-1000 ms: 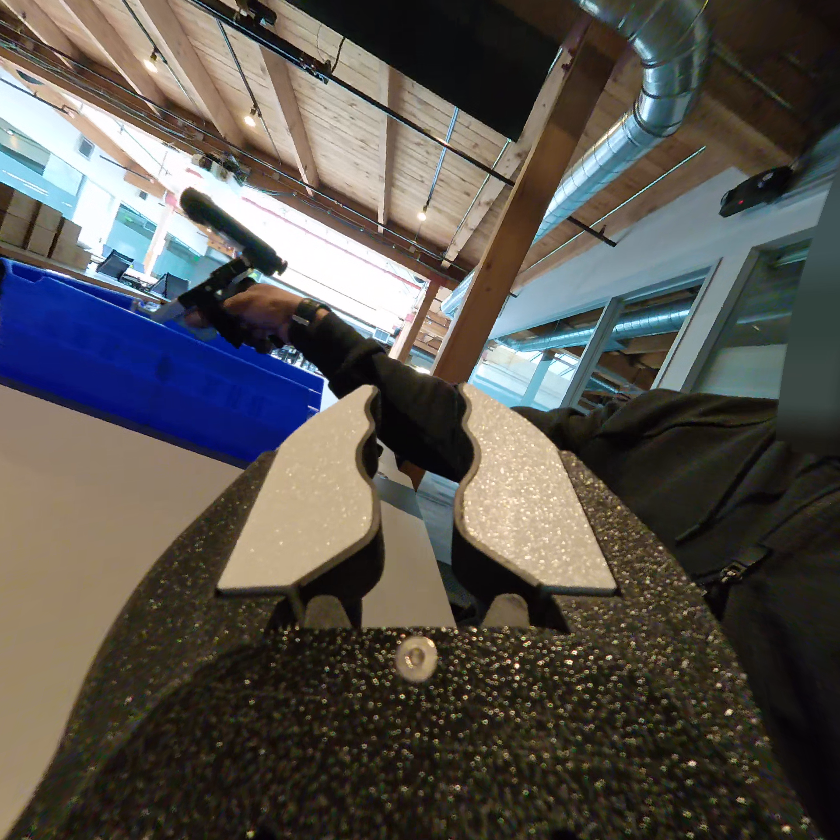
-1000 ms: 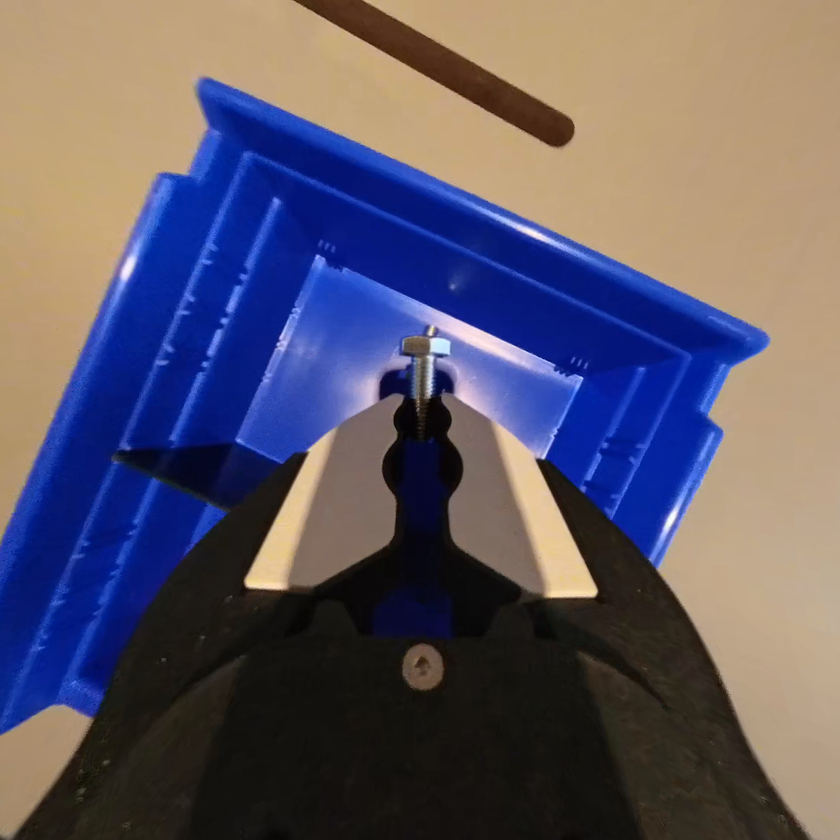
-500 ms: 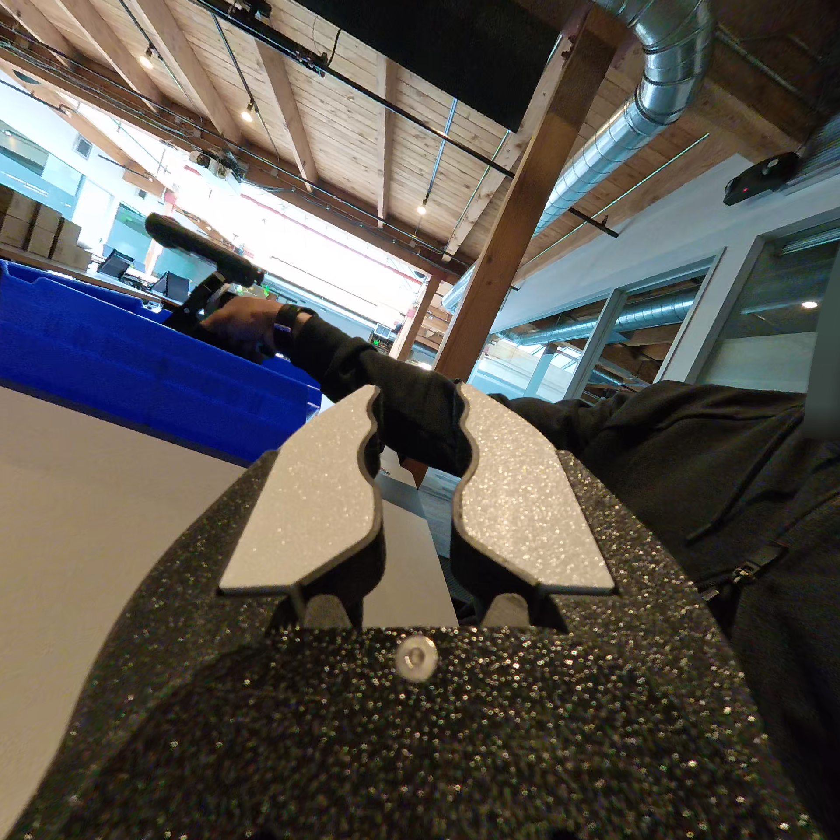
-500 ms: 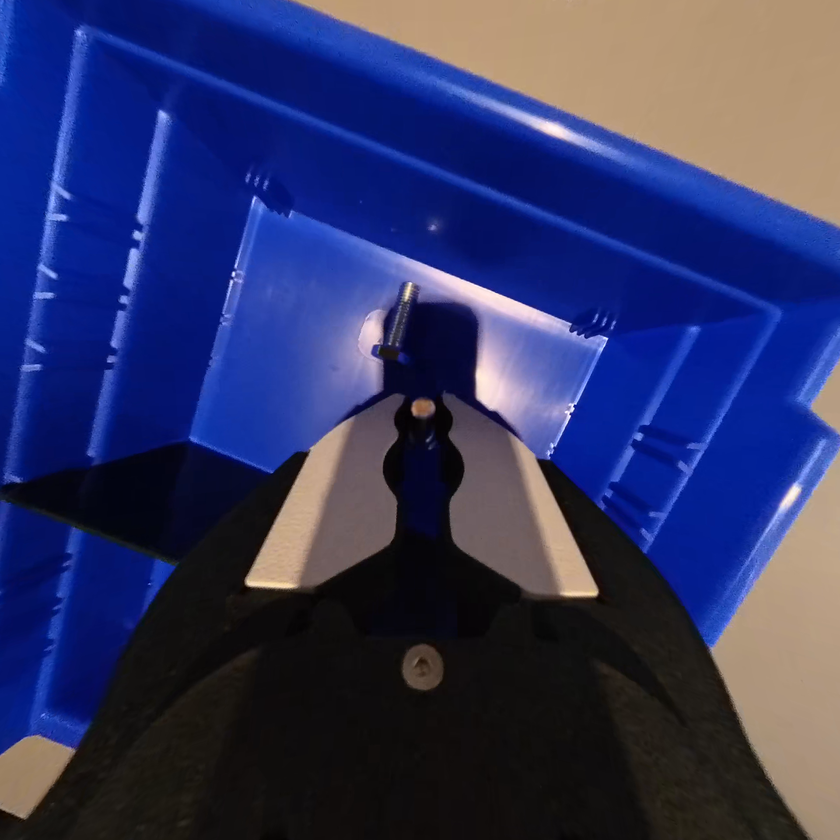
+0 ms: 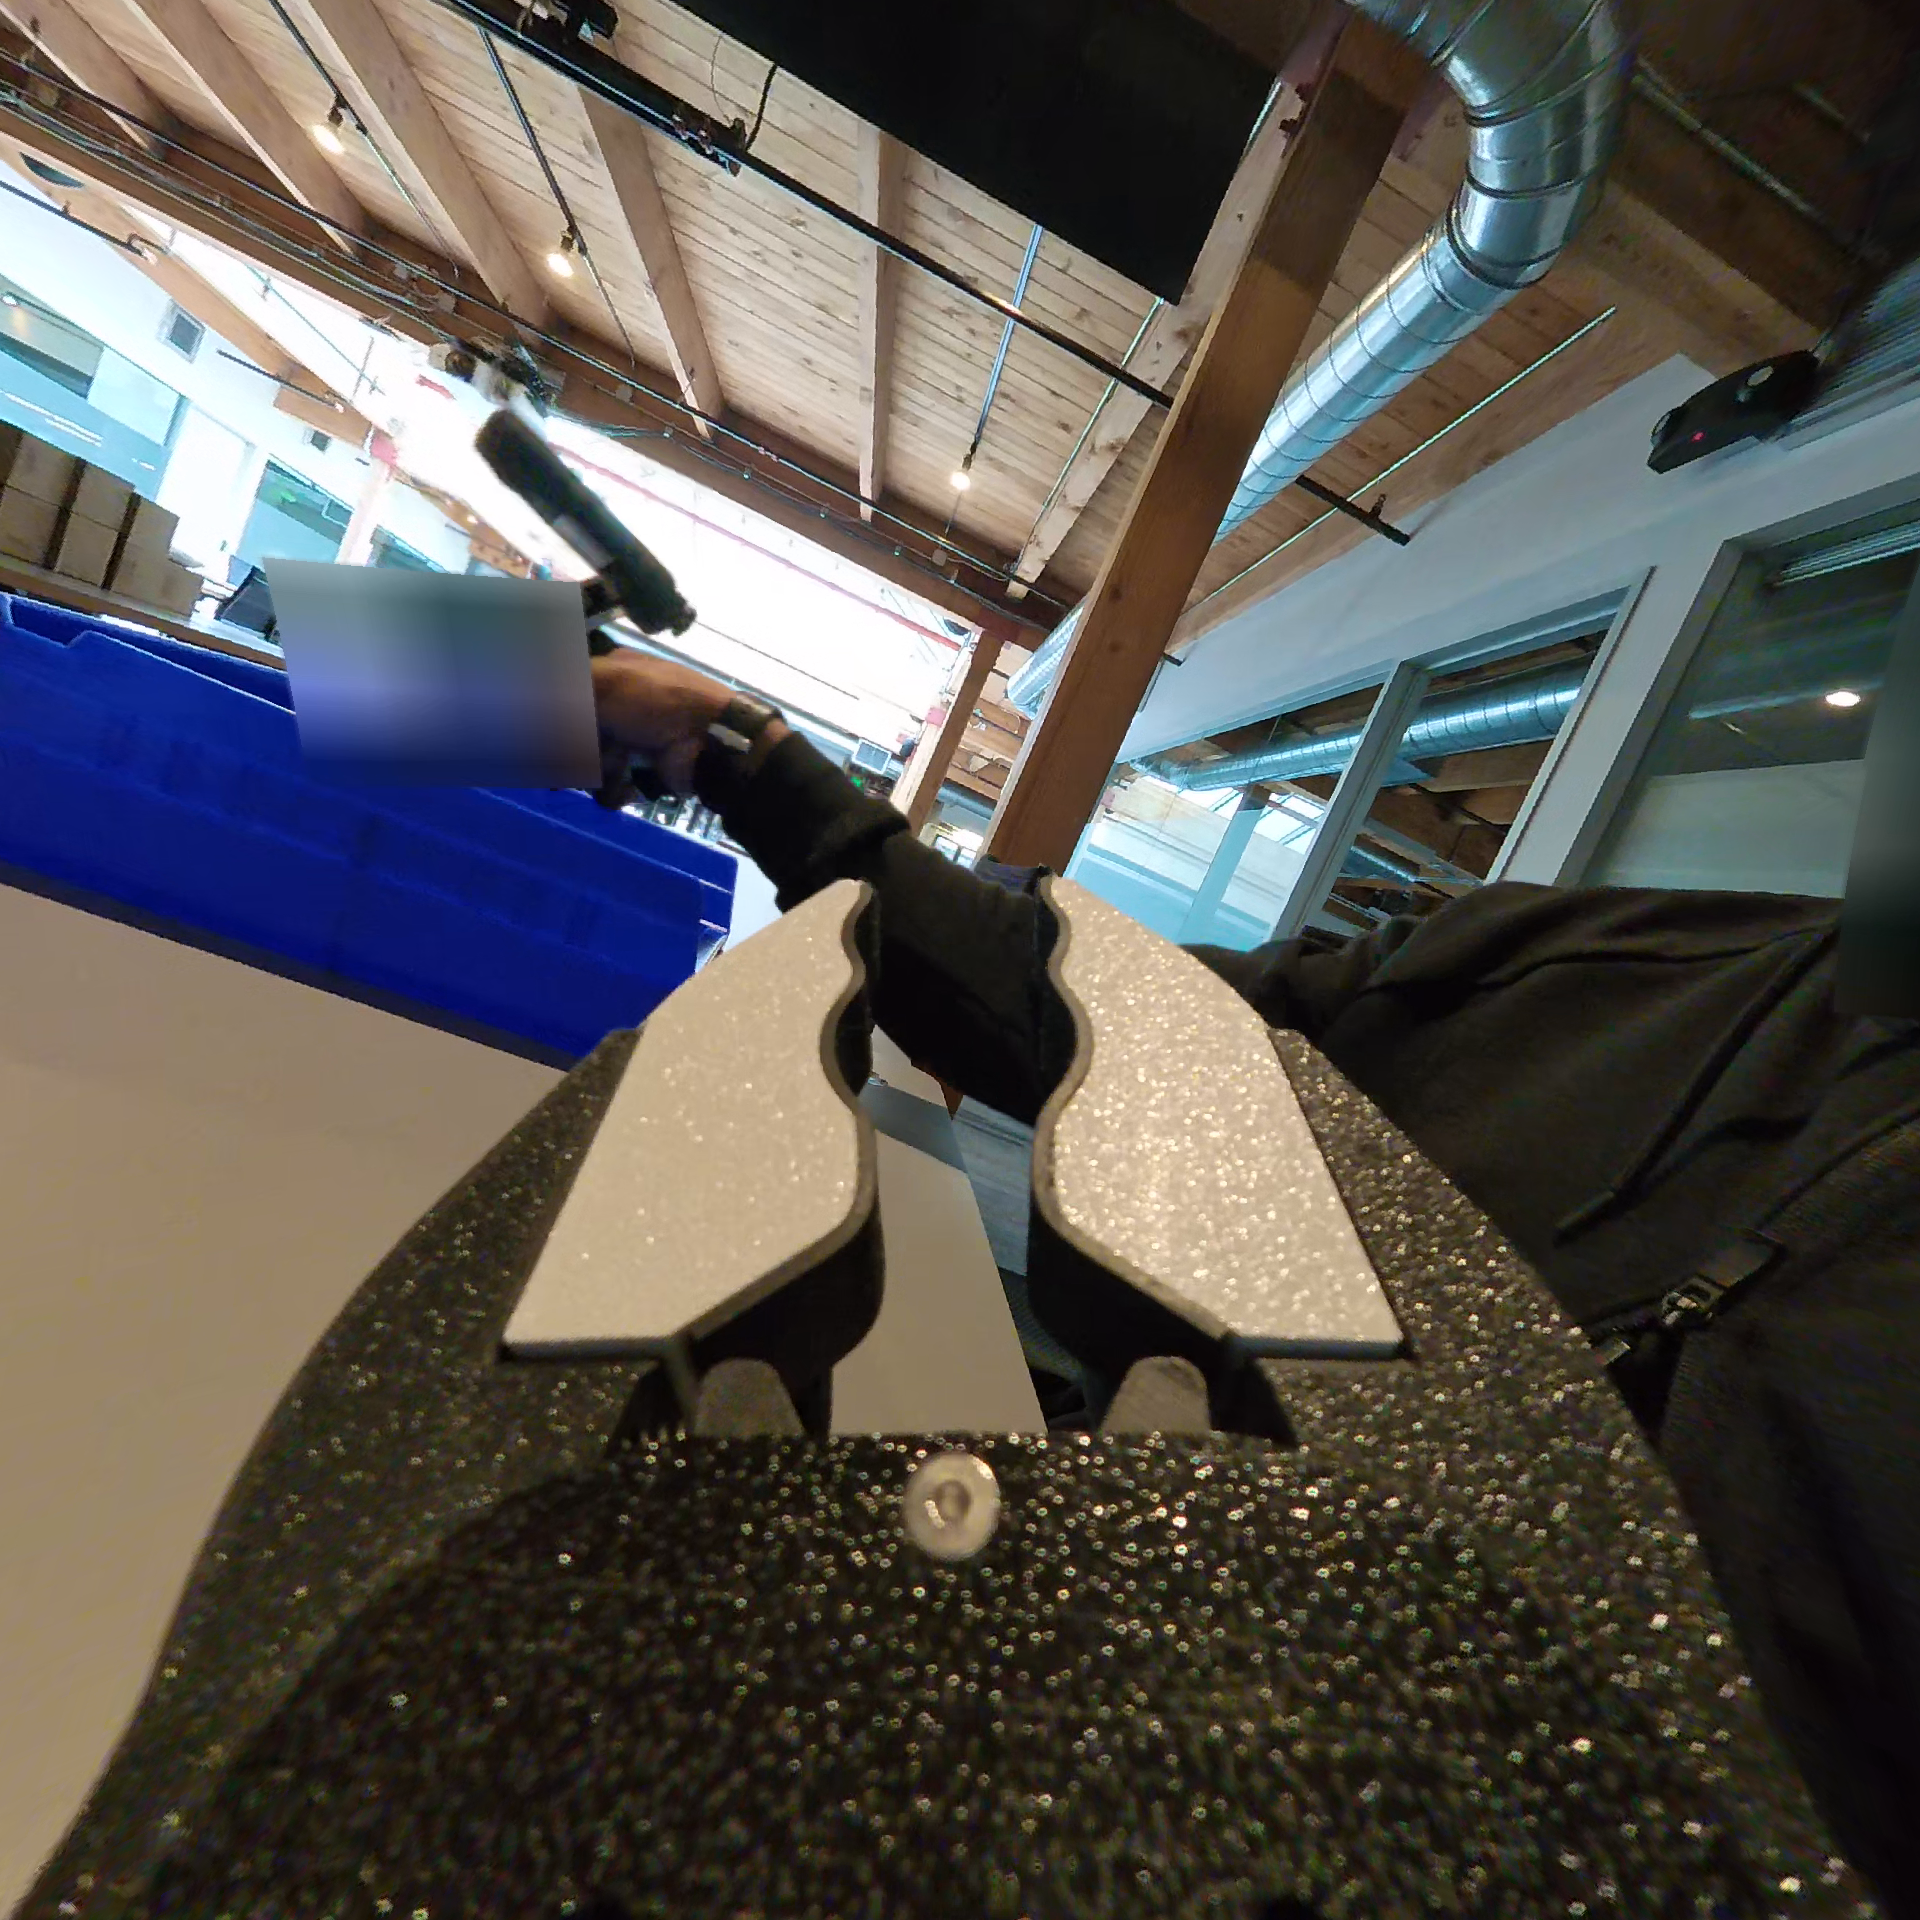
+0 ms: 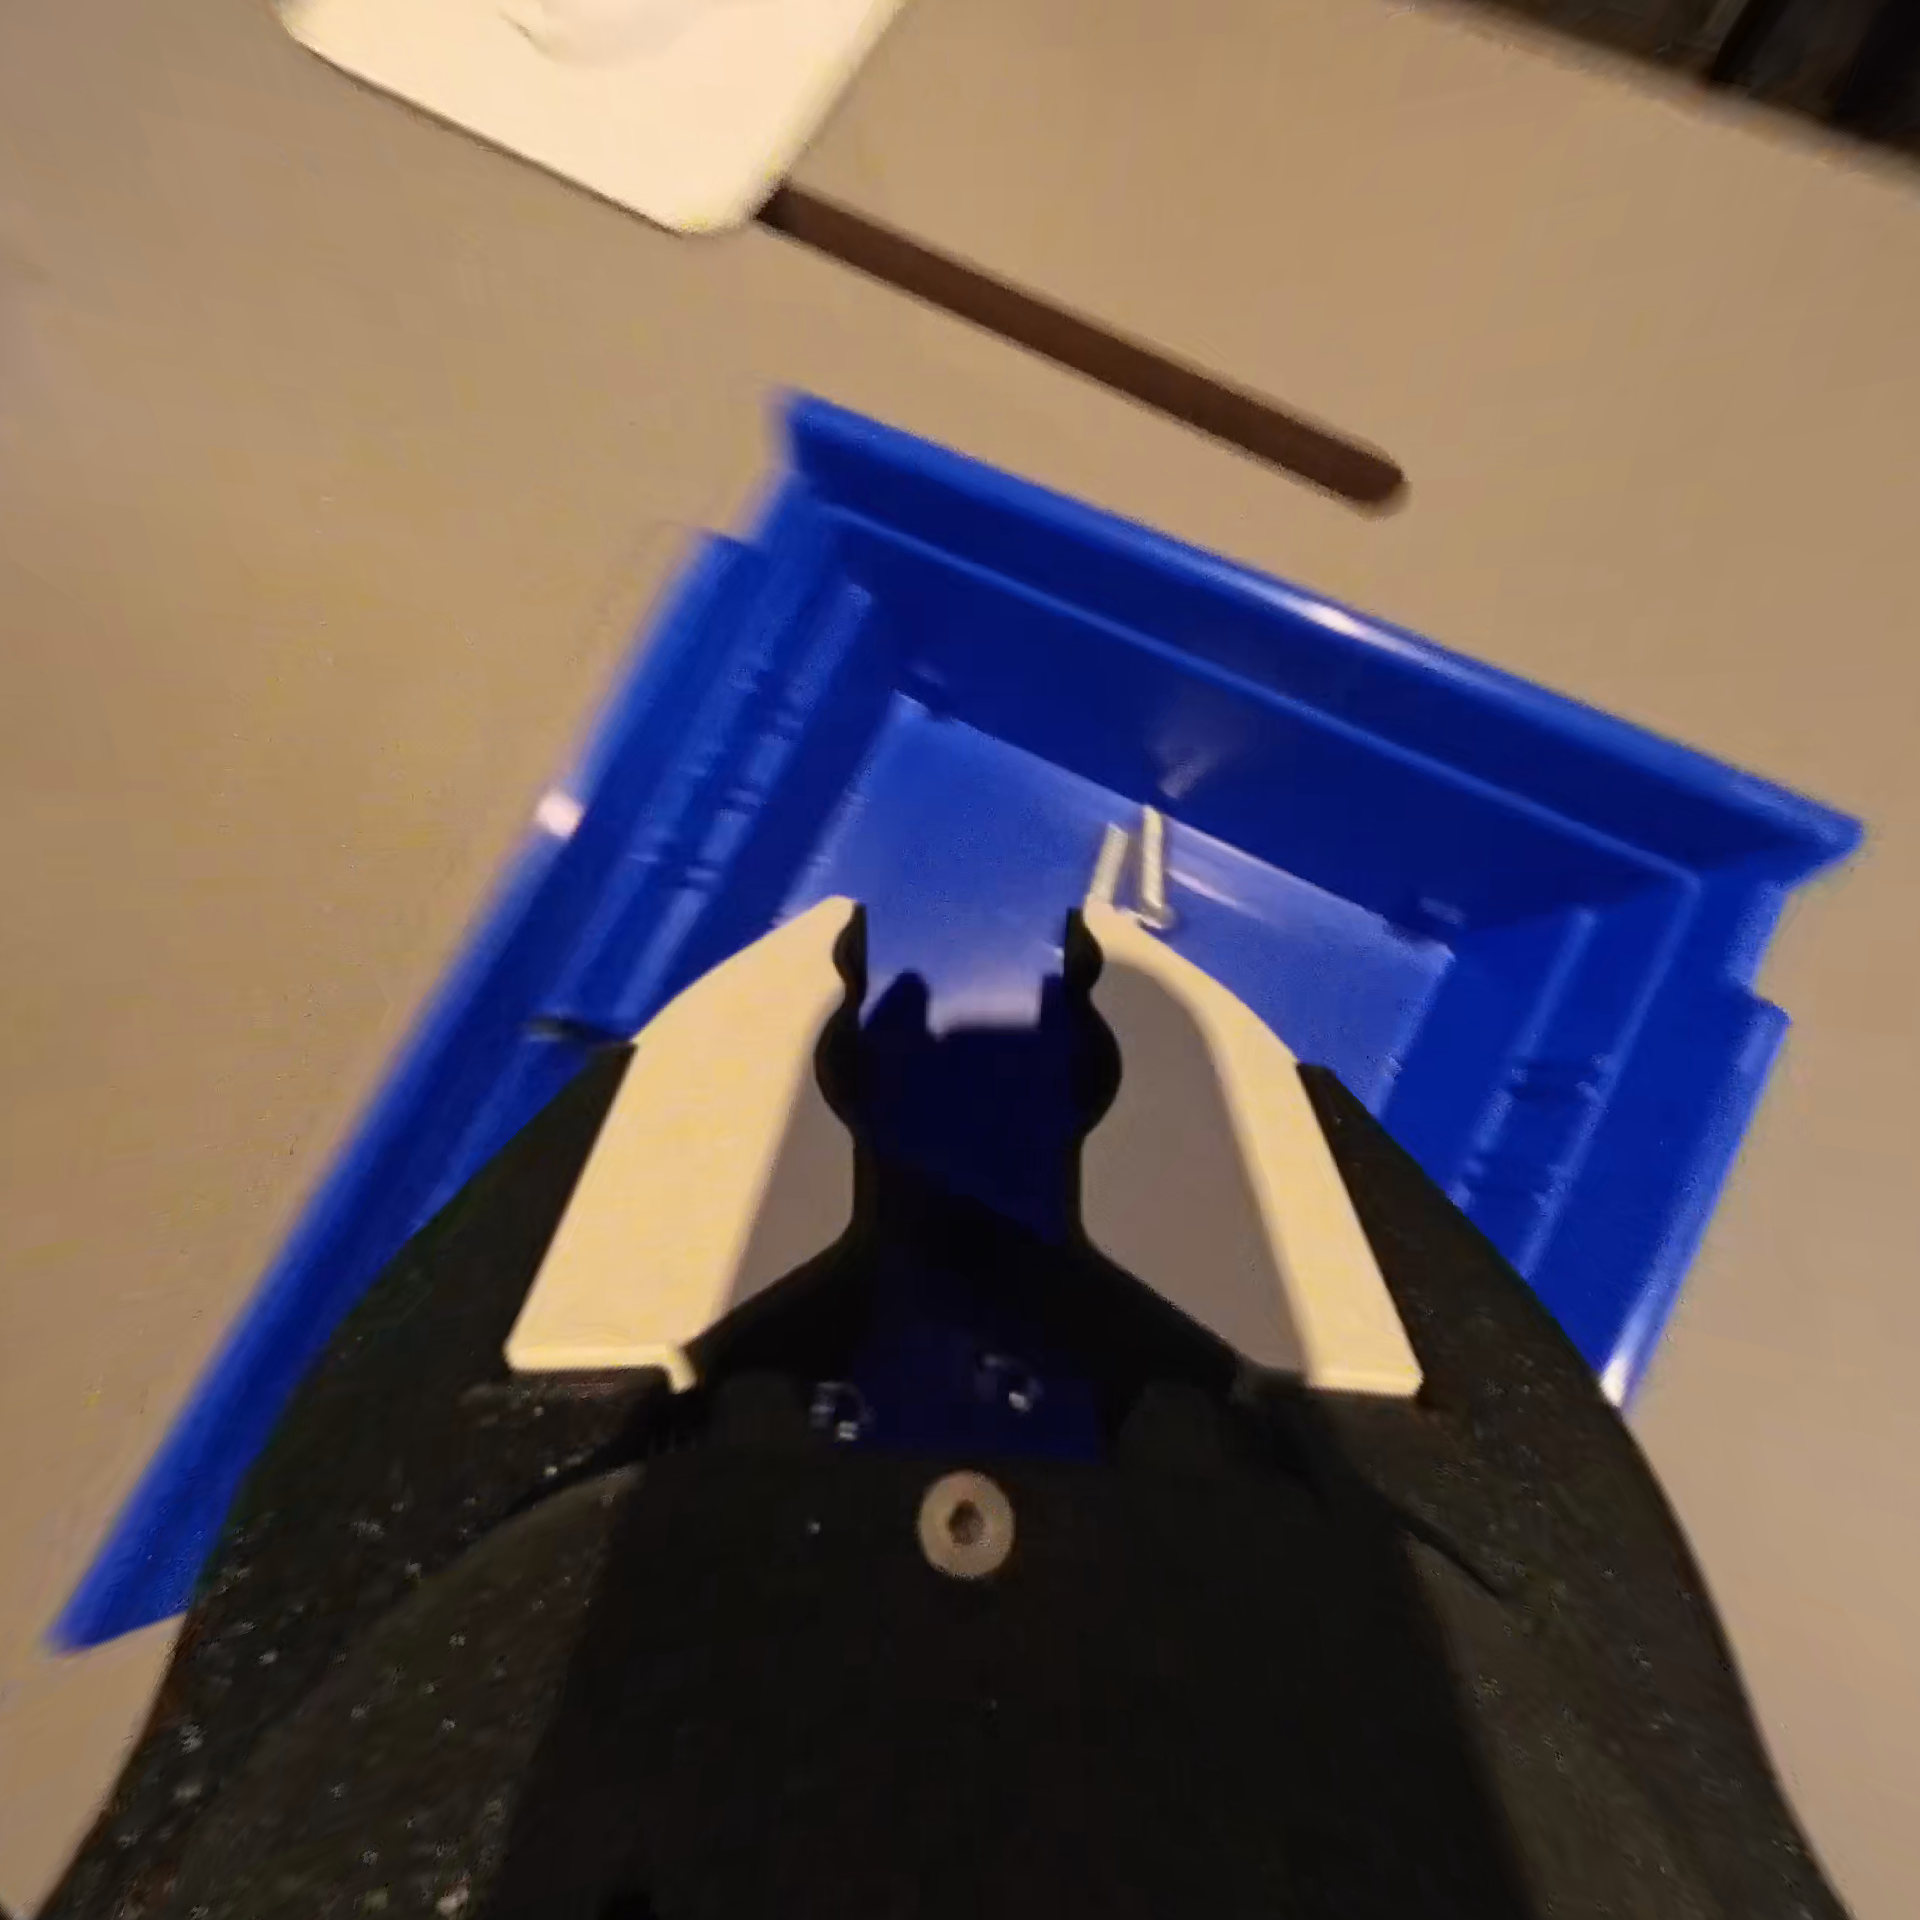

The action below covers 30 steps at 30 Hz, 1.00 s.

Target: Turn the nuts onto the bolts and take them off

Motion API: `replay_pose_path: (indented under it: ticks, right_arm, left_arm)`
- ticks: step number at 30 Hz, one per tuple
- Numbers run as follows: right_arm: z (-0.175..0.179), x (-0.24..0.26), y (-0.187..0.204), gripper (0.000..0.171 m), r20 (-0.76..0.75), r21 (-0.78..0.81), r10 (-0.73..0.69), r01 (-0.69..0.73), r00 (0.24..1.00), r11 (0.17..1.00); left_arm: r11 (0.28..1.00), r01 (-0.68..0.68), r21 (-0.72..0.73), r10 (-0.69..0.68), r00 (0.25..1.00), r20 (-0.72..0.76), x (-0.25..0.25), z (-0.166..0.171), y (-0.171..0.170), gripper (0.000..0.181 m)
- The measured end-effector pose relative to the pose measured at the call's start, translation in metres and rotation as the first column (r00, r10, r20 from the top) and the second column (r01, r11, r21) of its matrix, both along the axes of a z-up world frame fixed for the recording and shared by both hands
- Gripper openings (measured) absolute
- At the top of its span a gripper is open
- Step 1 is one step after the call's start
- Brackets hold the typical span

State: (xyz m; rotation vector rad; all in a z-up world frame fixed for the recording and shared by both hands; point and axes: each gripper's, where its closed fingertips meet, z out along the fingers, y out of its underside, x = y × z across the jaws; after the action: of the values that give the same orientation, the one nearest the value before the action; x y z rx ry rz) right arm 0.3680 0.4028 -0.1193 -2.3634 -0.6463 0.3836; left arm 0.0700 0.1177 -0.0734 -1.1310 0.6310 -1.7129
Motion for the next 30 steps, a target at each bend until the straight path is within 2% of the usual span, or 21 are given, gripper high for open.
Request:
replay_pose_path:
  ticks: [3, 5, 7, 10, 13, 16, 19, 20, 21, 22, 24, 25, 27, 28, 30]
  right_arm:
    - [0.056, -0.06, -0.046, 0.041, -0.119, 0.204, 0.19, -0.163, 0.975, 0.965]
    - [0.087, -0.106, -0.097, 0.041, -0.157, 0.35, 0.342, -0.272, 0.927, 0.896]
    - [0.098, -0.151, -0.152, 0.042, -0.126, 0.455, 0.463, -0.364, 0.877, 0.813]
    - [0.08, -0.216, -0.232, 0.041, -0.065, 0.531, 0.61, -0.49, 0.79, 0.691]
    - [0.04, -0.26, -0.28, 0.039, -0.055, 0.547, 0.667, -0.537, 0.743, 0.643]
    - [-0.001, -0.277, -0.286, 0.036, -0.075, 0.558, 0.664, -0.521, 0.744, 0.646]
    - [-0.033, -0.286, -0.284, 0.033, -0.131, 0.487, 0.689, -0.559, 0.713, 0.671]
    - [-0.039, -0.287, -0.282, 0.032, -0.143, 0.468, 0.689, -0.565, 0.71, 0.68]
    - [-0.043, -0.288, -0.281, 0.029, -0.153, 0.445, 0.69, -0.574, 0.708, 0.687]
    - [-0.042, -0.29, -0.281, 0.03, -0.164, 0.438, 0.694, -0.578, 0.701, 0.688]
    - [-0.042, -0.29, -0.279, 0.029, -0.181, 0.435, 0.691, -0.573, 0.699, 0.694]
    - [-0.043, -0.29, -0.278, 0.029, -0.187, 0.423, 0.691, -0.577, 0.698, 0.699]
    - [-0.044, -0.291, -0.278, 0.029, -0.191, 0.413, 0.689, -0.58, 0.699, 0.702]
    - [-0.044, -0.291, -0.278, 0.029, -0.188, 0.412, 0.689, -0.58, 0.7, 0.702]
    - [-0.046, -0.291, -0.278, 0.03, -0.175, 0.41, 0.689, -0.584, 0.703, 0.7]
  left_arm:
    - [1.0, 0.0, -0.002, 0.0, 1.0, 0.001, 0.0, 0.0, 0.0, 0.027]
    - [1.0, -0.005, 0.0, 0.005, 1.0, 0.002, 0.0, 0.001, 0.0, 0.027]
    - [1.0, -0.014, 0.006, 0.014, 1.0, -0.002, 0.001, 0.001, 0.0, 0.027]
    - [0.999, -0.042, 0.025, 0.042, 0.999, -0.017, 0.001, 0.001, -0.001, 0.027]
    - [0.994, -0.098, 0.045, 0.1, 0.994, -0.039, -0.002, 0.001, 0.002, 0.027]
    - [0.98, -0.175, 0.09, 0.185, 0.976, -0.111, -0.012, 0.003, 0.007, 0.026]
    - [0.943, -0.281, 0.177, 0.311, 0.933, -0.181, -0.051, 0.031, 0.015, 0.027]
    - [0.911, -0.352, 0.213, 0.396, 0.891, -0.222, -0.074, 0.043, 0.02, 0.026]
    - [0.86, -0.445, 0.25, 0.504, 0.818, -0.278, -0.104, 0.054, 0.028, 0.026]
    - [0.784, -0.549, 0.288, 0.62, 0.707, -0.34, -0.141, 0.063, 0.037, 0.024]
    - [0.577, -0.746, 0.333, 0.779, 0.378, -0.501, -0.23, 0.07, 0.058, 0.024]
    - [0.485, -0.8, 0.352, 0.786, 0.223, -0.576, -0.274, 0.069, 0.063, 0.024]
    - [0.38, -0.848, 0.369, 0.676, -0.019, -0.737, -0.347, 0.052, 0.074, 0.026]
    - [0.379, -0.861, 0.339, 0.554, -0.083, -0.829, -0.375, 0.032, 0.079, 0.028]
    - [0.426, -0.88, 0.212, 0.274, -0.098, -0.957, -0.407, -0.017, 0.086, 0.034]
